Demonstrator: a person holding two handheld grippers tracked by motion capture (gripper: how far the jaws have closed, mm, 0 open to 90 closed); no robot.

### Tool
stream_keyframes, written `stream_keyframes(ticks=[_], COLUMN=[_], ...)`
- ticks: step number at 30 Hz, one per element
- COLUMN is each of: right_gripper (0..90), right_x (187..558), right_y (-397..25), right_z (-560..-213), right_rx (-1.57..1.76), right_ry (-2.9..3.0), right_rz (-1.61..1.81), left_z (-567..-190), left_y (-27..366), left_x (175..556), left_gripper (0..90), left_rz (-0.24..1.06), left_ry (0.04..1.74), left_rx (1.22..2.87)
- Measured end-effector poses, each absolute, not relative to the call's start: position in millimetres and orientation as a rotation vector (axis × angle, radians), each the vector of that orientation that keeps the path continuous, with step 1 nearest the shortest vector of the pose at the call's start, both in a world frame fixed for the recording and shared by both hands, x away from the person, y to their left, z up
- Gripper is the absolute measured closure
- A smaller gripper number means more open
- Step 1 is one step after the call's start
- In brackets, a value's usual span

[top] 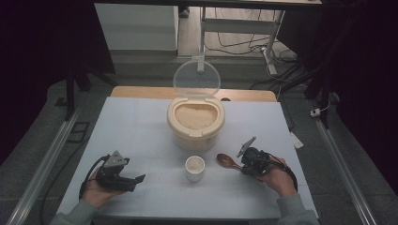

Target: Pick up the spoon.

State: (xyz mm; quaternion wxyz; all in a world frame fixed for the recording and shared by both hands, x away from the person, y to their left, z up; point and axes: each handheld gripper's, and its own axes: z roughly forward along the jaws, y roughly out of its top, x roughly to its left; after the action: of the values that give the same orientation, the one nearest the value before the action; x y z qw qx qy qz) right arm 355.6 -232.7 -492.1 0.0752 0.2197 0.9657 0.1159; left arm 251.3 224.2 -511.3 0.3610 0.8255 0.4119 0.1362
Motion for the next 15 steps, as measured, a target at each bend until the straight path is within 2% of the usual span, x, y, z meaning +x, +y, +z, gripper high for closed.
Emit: stream_keyframes(ticks=[15], right_gripper=[80.7], right_x=[347.3], right_y=[-251.8], right_z=[-468.4], right_rx=[0.702], right_ry=[2.834], right_rz=[0.564], left_z=[-513.2], left_y=[226.2], left_x=[251.0], left_gripper=[10.9], left_rz=[0.348], left_ry=[1.068], left_rx=[2.128])
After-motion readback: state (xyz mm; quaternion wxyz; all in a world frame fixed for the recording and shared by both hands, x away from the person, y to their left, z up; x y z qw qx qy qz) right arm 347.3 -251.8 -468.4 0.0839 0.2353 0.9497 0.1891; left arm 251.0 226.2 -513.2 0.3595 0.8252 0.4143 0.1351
